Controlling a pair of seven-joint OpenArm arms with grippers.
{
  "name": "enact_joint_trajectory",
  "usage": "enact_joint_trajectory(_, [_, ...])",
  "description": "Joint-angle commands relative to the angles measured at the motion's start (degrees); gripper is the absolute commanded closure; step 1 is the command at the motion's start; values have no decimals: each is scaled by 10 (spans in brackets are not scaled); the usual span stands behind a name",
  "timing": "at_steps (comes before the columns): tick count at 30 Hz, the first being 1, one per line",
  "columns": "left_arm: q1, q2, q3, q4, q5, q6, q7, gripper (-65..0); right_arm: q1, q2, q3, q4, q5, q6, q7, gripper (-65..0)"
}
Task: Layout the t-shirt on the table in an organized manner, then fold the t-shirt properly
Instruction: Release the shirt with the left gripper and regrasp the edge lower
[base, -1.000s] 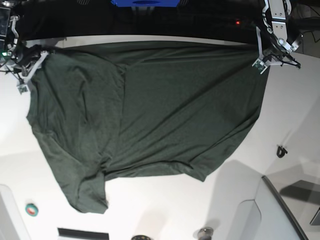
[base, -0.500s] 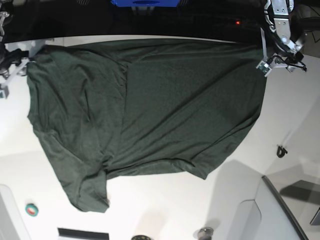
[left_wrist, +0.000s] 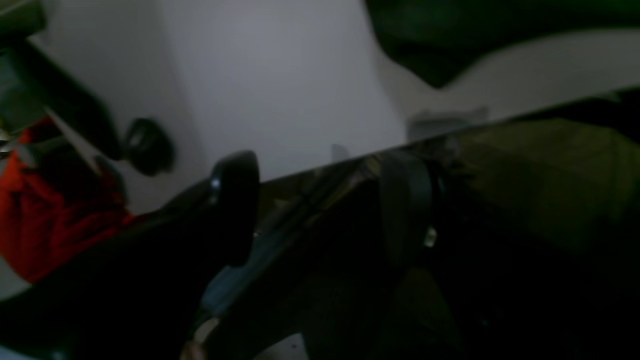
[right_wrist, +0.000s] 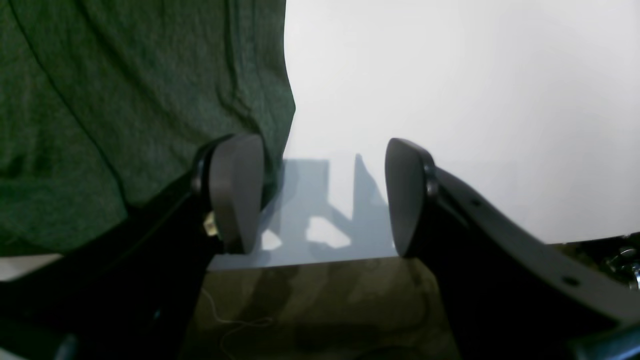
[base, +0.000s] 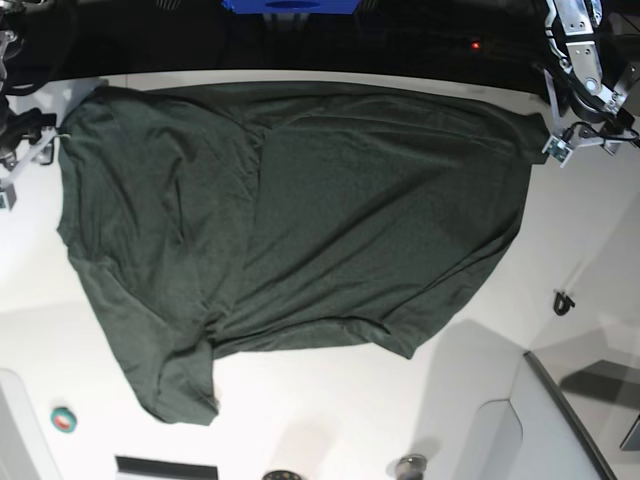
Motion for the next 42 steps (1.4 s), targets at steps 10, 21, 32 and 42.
enact_joint_trajectory(10, [-51, 11, 0, 16, -68, -20, -2, -380, 26, 6, -69, 1, 1, -3, 9, -365])
enact_joint_trajectory(21, [-288, 68, 122, -182, -166, -20, -4, 0, 33, -41, -102, -5, 1, -2, 12, -150])
enact_joint_trajectory(32, [-325, 68, 186, -240, -166, 53, -5, 0, 19, -42, -96, -44, 2, -2, 27, -69])
enact_joint_trajectory(42, [-140, -25, 92, -190, -172, 53, -59, 0, -20, -43, -89, -47, 0, -2, 88, -69])
